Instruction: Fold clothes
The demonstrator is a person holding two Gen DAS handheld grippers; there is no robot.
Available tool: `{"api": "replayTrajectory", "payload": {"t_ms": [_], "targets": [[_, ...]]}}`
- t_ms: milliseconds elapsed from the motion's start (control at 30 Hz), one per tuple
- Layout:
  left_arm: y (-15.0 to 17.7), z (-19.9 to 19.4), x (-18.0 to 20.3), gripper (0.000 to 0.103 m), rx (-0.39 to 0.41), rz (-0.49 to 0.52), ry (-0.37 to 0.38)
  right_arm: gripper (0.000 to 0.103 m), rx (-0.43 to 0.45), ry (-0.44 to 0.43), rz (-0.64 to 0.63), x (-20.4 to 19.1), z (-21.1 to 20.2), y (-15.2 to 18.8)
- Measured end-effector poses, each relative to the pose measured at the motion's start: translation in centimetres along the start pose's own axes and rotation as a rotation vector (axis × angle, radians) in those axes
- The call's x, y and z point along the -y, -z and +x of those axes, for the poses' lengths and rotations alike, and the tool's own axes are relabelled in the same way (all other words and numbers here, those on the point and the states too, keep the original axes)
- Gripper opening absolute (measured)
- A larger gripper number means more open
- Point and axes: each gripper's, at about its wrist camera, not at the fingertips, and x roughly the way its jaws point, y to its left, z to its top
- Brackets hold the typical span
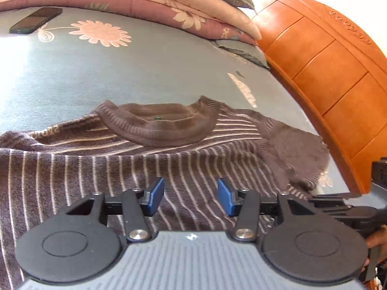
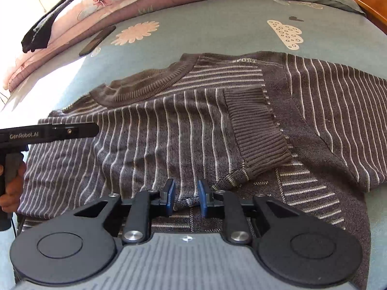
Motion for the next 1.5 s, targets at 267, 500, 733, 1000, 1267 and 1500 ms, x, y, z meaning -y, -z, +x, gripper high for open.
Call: {"api": "replayTrajectory", "payload": {"t_ms": [267,500,733,1000,1267,1500], "targets": [[2.4,1.8,1.1,0.049,-0.06,0.079,-0.056,0.028,-0.016,0.061,0.082,1.1,1.9,-1.0],[2.4,-2.2,0.6,0.05,-0.03,0.042,-0.078,0.031,-0.016,0.056,0.134,1.5,1.2,0.0],[6.5,-5.1,-1.8,0.053,-0.086,-0.02,-0.181,0.041,-0.024,0.089,0.112,0.2,2.2,-0.3],[4.2,-7.4,-2.4,0.058,0.038,-0.047,-0.193,0.051,-0.022,0.077,0.09,0.5,2.7,-0.5],[3.3,-6.0,-6.8,0.046,0.071,-0.056,-0.31,0.057,-0.02,0.108,0.078,-0.2,2.6,-0.4],[2.9,-8.3,-6.2,0.055,0.06,-0.056,-0.279,0.06,0.001,0.088,0.094,0.0,2.2,-0.1]]}}
